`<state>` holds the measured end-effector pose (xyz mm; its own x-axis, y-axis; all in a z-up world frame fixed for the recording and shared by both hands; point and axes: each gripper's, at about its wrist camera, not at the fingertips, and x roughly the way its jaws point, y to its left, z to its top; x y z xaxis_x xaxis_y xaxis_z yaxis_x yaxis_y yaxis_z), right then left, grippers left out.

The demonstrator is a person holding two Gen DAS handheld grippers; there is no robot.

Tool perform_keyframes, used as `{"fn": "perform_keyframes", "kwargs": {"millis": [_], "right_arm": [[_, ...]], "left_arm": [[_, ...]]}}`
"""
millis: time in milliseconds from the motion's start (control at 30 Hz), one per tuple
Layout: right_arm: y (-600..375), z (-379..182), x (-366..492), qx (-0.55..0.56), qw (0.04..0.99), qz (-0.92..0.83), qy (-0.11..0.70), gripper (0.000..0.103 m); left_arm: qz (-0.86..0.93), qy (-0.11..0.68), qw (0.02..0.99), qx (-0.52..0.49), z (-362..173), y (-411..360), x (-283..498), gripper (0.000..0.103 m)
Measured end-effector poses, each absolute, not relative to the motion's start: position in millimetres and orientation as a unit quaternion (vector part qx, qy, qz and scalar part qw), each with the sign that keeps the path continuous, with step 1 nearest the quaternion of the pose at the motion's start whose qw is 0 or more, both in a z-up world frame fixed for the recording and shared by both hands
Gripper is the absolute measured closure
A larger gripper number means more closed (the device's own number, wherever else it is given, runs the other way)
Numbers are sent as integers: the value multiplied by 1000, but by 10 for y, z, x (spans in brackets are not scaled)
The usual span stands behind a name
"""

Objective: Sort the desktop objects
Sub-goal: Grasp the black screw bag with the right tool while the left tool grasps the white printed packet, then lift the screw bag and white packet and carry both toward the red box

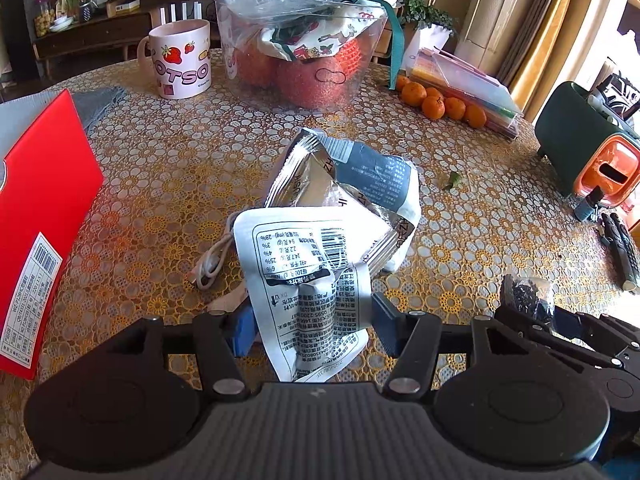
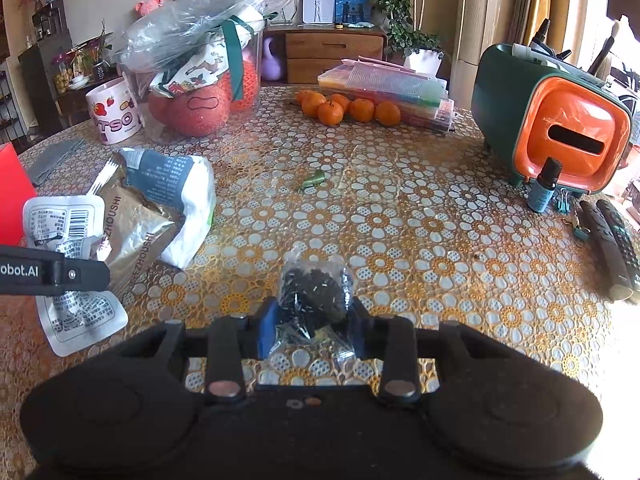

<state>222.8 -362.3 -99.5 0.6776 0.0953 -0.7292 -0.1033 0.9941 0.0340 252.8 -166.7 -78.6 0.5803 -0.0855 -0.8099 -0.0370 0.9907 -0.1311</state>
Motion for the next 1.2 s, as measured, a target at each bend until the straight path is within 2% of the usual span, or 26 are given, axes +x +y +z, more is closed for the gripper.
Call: {"fn": "perform_keyframes", "kwargs": {"millis": [667, 1200], "right_arm": [[-3163, -481, 1547, -19, 911, 108, 398, 67], [-2370, 146, 1499, -49, 914, 147, 374, 67]], "left_arm": [[-56, 468, 879, -77, -379, -1215, 1839, 45], [-51, 440, 893, -76, 138, -324, 1569, 45]]}}
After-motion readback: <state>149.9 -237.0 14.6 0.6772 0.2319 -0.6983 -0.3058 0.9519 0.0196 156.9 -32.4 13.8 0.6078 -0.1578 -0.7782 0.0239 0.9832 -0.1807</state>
